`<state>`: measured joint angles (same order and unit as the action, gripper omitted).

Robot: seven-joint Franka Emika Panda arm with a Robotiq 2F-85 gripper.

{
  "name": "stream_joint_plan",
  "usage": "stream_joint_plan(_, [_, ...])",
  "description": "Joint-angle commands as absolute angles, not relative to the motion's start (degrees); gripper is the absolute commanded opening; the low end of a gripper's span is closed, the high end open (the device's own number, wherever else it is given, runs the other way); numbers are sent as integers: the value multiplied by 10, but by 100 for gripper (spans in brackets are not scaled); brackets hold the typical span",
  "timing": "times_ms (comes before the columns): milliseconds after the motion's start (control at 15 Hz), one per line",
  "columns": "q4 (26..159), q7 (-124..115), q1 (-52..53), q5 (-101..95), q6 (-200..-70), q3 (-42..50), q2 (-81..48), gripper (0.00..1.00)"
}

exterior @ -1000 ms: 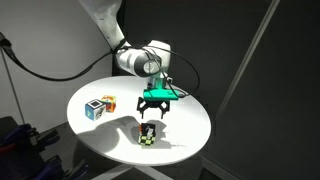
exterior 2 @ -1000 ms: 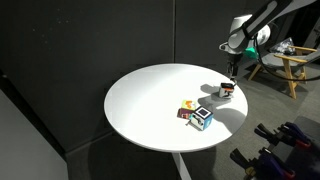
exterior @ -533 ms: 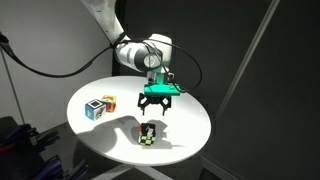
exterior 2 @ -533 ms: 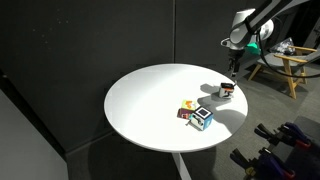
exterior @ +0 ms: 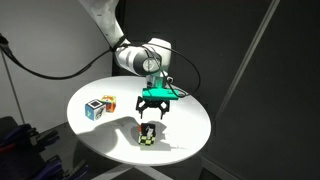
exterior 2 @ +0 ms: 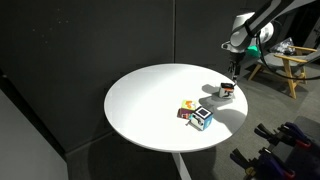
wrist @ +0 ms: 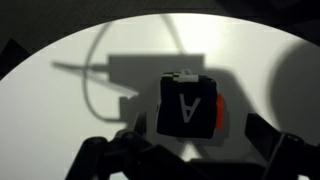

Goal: Move the black and white object to the right, then back to the left

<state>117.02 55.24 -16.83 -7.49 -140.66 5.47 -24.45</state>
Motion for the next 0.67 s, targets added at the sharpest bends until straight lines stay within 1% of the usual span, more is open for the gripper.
stream_joint_plan(0, [1165, 551, -173, -64, -1424, 51, -260, 100])
stream_joint_plan(600, [1160, 548, -173, -71, -1470, 45, -298, 100])
